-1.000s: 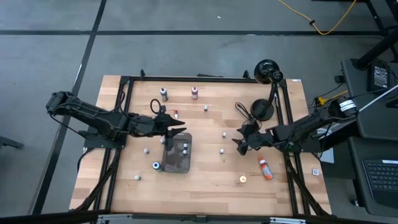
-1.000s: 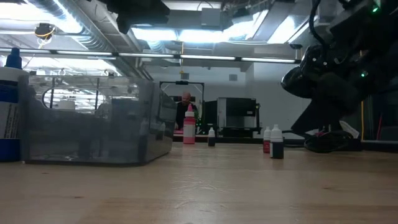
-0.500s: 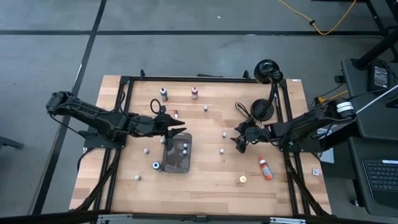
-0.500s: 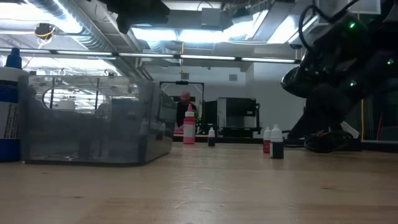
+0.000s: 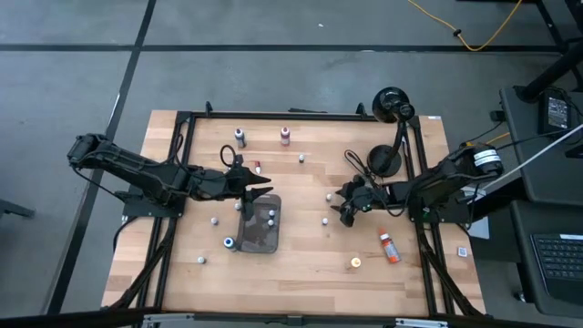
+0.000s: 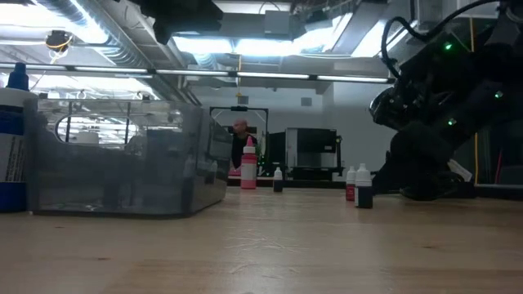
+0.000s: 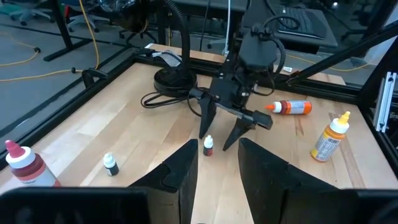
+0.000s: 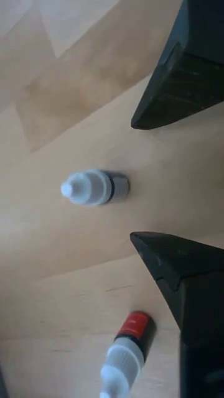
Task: Pick & Place food coloring
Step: Put the top red food coloring bottle into the bin
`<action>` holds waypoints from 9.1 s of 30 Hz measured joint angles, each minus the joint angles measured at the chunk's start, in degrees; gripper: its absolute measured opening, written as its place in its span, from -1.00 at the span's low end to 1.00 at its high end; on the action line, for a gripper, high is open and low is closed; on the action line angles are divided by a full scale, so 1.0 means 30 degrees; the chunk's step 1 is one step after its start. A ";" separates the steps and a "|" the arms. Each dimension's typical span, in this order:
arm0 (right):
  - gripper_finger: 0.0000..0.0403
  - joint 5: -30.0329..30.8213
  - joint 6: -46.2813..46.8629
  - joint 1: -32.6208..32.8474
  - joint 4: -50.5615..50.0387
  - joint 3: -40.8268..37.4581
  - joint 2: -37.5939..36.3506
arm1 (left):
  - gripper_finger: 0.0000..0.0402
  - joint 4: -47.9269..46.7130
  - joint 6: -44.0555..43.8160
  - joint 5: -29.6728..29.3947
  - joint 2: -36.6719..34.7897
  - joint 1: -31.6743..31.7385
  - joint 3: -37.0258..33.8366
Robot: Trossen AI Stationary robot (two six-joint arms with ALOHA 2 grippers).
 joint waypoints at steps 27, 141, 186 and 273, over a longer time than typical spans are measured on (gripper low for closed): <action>-0.29 0.0235 -0.0806 -0.0335 0.0235 0.1741 0.2388 | -0.46 -0.0039 0.0005 0.0153 0.0000 -0.0007 0.0000; -0.61 -0.2905 -0.3695 -0.0299 -1.7595 2.8808 0.8902 | -0.59 -1.5660 0.2429 0.8644 0.2055 0.3614 0.9216; 0.43 -0.0475 -0.2321 -0.0255 -2.4471 2.8837 0.6993 | -0.79 -1.4906 -0.0217 0.5539 0.2062 0.0829 0.7994; 0.44 -0.0415 -0.3392 -0.0044 -2.4902 2.8822 0.6964 | -0.80 -0.1323 0.1013 0.6018 0.9012 -0.1188 0.0117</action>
